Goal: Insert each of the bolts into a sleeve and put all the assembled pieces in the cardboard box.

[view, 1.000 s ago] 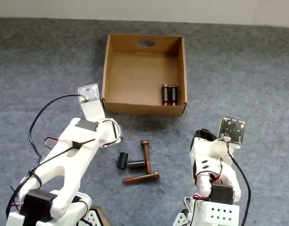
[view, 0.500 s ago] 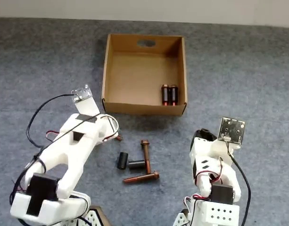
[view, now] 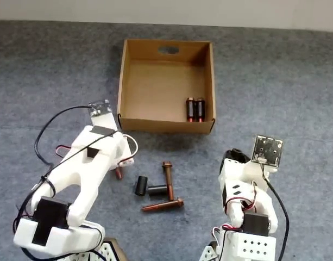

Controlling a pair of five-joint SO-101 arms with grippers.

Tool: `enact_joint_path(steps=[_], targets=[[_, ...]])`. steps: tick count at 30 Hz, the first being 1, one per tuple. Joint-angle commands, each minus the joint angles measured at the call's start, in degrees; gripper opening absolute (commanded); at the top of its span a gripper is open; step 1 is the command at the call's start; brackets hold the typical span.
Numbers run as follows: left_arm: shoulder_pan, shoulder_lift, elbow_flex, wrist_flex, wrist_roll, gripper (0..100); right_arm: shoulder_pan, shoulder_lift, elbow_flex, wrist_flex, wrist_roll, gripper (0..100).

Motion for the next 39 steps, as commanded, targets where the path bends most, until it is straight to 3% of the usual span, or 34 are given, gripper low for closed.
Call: enact_joint_path(steps=[1,5,7,15,33,39], targets=[[0.5,0.3,-1.3,4.7,-22.2,2,0.6,-0.7,-0.4,0.0,-0.4,0.5],[0.5,0.4,-5.3,11.1,-52.0,2,0.6,-0.7,-0.4,0.0,-0.4,0.5],[0.7,0.4,-6.2,13.3,-59.3,2,0.6,-0.7,-0.4,0.0,-0.4,0.5],[1.3,0.8,-7.3,13.3,-51.2,2,0.6,-0.7,-0.4,0.0,-0.4,0.5],[3.0,0.3,-7.3,13.5,-50.9,3,0.6,-0.7,-0.4,0.0,-0.4,0.5],[7.4,0.3,-9.5,13.4,-45.5,12,0.6,-0.7,-0.4,0.0,-0.4,0.5]])
